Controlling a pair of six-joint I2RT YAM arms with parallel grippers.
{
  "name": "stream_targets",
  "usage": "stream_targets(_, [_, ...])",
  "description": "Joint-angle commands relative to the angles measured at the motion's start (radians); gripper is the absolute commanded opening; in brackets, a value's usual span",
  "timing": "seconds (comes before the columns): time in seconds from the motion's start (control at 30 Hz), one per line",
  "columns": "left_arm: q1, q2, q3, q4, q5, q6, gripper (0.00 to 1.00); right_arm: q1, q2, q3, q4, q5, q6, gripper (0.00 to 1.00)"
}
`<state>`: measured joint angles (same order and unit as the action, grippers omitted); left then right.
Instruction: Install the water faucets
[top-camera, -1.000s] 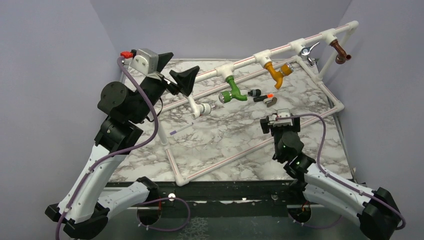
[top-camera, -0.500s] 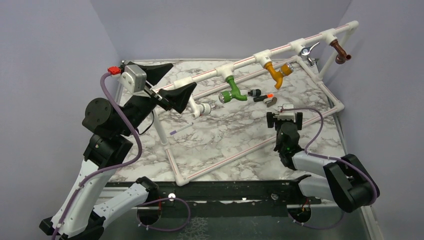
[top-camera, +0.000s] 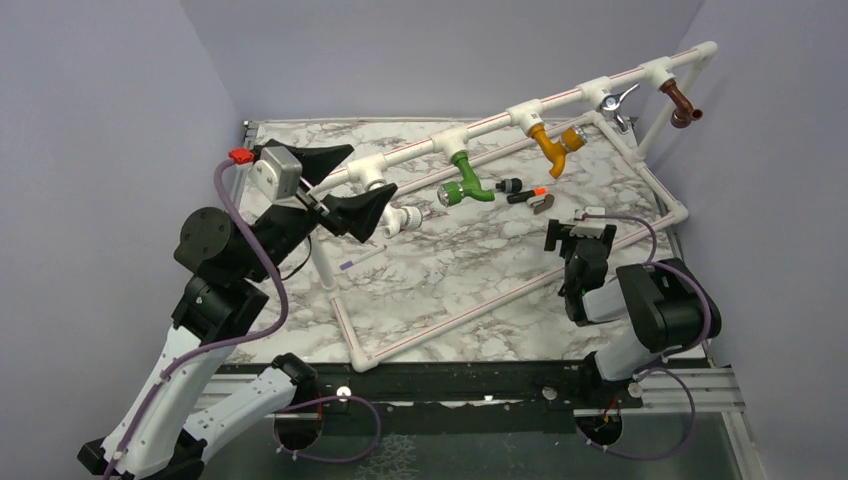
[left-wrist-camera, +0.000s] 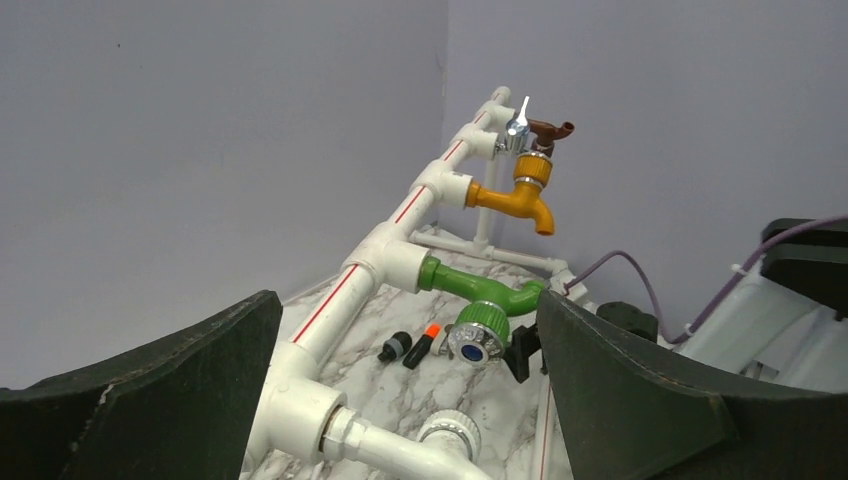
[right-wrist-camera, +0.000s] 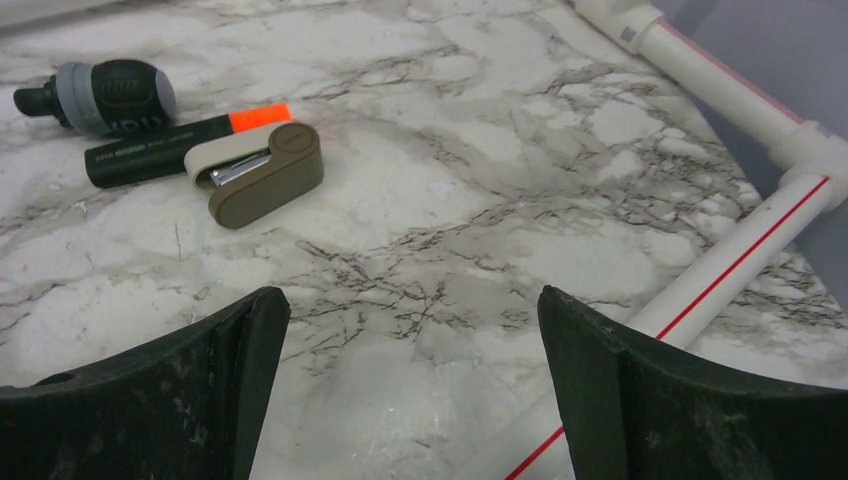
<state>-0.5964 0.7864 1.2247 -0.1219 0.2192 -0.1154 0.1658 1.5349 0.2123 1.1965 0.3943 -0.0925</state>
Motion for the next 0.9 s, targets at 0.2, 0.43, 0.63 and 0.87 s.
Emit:
stream_targets(0.2, [-0.084, -0.113, -0.022, 0.029, -0.031, 0.053, 0.99, -0.015, 0.1, -0.003, 0.192, -0.111, 0.008, 1.0])
stream_targets(0.43, [-0.109, -0.116, 0.072, 0.016, 0.004, 0.036, 0.99, -0.015, 0.089, 0.007, 0.152, -0.084, 0.022, 1.0])
stream_targets(0.63, [-0.108, -0.101, 0.168, 0.037, 0.017, 0.004, 0.99, -0.015, 0.092, 0.002, 0.166, -0.08, 0.02, 1.0])
stream_targets(0.87, [-0.109, -0.057, 0.285, 0.052, 0.04, -0.022, 0.99, -0.025, 0.089, 0.033, 0.099, -0.097, 0.035, 1.0])
